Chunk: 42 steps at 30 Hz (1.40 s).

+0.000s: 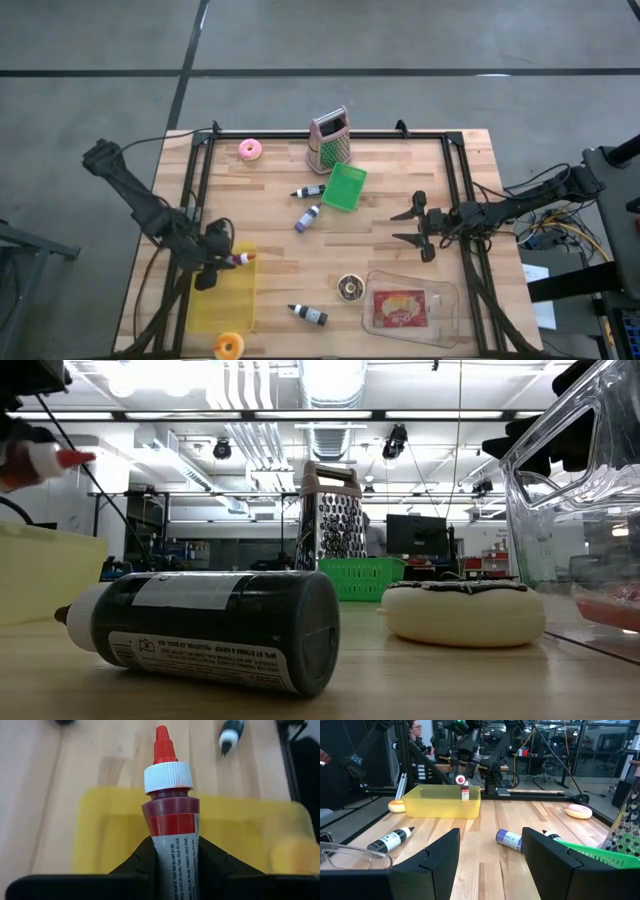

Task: Pick & Place Food Item
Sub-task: Put the red ink bottle into the yellow bin

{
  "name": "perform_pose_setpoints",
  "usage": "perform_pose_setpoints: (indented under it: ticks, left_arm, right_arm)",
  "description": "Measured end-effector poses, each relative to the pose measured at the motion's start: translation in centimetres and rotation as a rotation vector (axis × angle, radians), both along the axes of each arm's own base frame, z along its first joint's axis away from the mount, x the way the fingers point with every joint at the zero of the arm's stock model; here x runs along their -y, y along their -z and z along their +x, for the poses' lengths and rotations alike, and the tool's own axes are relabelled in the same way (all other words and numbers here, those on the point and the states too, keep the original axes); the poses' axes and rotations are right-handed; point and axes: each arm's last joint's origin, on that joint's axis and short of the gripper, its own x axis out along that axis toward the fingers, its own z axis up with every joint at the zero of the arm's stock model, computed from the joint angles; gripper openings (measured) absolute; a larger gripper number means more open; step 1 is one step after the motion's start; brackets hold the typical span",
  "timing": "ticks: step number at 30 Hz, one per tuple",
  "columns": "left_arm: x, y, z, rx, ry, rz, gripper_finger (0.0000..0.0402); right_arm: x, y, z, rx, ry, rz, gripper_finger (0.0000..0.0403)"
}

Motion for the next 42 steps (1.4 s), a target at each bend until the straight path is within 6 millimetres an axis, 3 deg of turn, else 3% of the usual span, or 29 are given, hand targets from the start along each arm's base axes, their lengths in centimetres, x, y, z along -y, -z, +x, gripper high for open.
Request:
perform_pose_setpoints:
  ticks: [8,23,37,42]
  left_arm:
    - [0.8,1.0,0.4,-0.115,0.062,-0.005,0.0090]
    - [2.3,2.0,0.5,-0.340,0.238,-0.190,0.0090]
    - [3.6,2.8,1.6,-0.356,0.275,-0.239,0.0090]
    - [3.8,2.5,1.9,-0.324,0.278,-0.279,0.0174]
  right_arm:
    - [0.0,0.0,0.0,0.001,0.000,0.003,0.0207]
    - [0.0,0.0,0.0,0.005,0.000,0.003,0.0207]
    - [0.0,-0.1,0.0,0.006,0.000,0.003,0.0207]
    - [0.0,-0.1,0.0,0.008,-0.001,0.003,0.0207]
